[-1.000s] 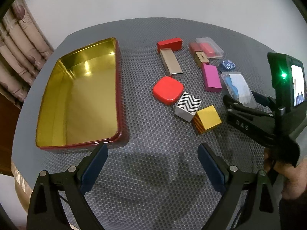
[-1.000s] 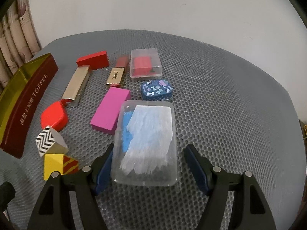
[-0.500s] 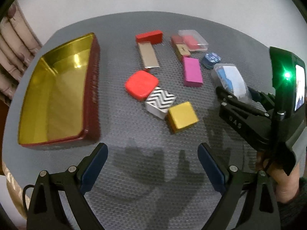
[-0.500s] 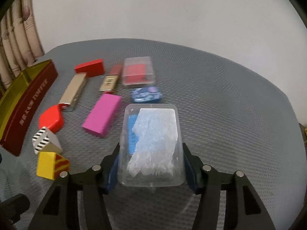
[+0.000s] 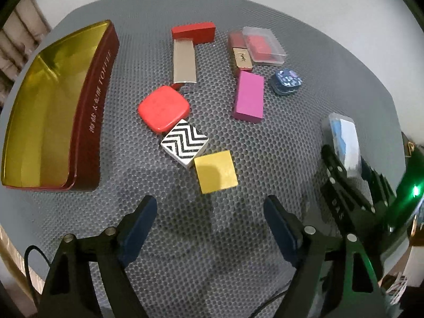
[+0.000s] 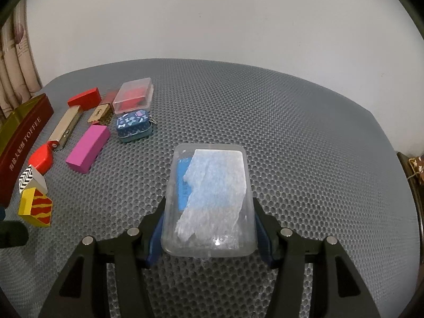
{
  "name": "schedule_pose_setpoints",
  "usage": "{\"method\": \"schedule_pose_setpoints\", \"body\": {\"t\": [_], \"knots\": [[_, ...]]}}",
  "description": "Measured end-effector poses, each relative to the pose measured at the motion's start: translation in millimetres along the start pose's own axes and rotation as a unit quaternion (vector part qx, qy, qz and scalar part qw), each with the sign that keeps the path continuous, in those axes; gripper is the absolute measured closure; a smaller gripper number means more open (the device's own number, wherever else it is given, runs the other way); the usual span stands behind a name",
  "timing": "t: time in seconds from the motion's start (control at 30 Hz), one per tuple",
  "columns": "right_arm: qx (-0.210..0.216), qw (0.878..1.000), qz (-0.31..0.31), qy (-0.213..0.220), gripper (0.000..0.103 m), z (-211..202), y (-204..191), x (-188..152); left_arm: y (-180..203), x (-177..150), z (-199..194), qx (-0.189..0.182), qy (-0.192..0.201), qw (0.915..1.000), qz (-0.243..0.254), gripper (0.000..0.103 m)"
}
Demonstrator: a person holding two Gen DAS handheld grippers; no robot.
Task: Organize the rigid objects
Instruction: 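Grasp the yellow cube with the left gripper while the right gripper holds the clear box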
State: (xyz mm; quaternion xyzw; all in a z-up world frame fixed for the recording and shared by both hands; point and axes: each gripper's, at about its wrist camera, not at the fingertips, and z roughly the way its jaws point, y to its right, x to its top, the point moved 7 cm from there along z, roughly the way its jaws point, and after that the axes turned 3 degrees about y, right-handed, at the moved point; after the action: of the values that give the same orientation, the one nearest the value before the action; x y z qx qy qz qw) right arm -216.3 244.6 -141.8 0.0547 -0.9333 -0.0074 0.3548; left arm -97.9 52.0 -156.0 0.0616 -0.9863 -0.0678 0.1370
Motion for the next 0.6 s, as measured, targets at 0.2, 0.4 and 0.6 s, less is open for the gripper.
{"method": "schedule_pose_setpoints", "body": {"t": [0.2,0.4,0.6], "knots": [[0.005,1.0,0.003,0.001,0.044,-9,11,-12,3,9,12,-0.006,-0.027,0.999,-0.034,0.034],[0.006,1.0,0.003,0.001,0.044,-4,6,-9,5,13,21,-0.002,-0.043,0.997,-0.064,0.05],[0.006,1.0,0.004,0.002,0.044,-20,28,-22,5,13,23,-0.006,-0.039,0.9967,-0.072,0.064]]}}
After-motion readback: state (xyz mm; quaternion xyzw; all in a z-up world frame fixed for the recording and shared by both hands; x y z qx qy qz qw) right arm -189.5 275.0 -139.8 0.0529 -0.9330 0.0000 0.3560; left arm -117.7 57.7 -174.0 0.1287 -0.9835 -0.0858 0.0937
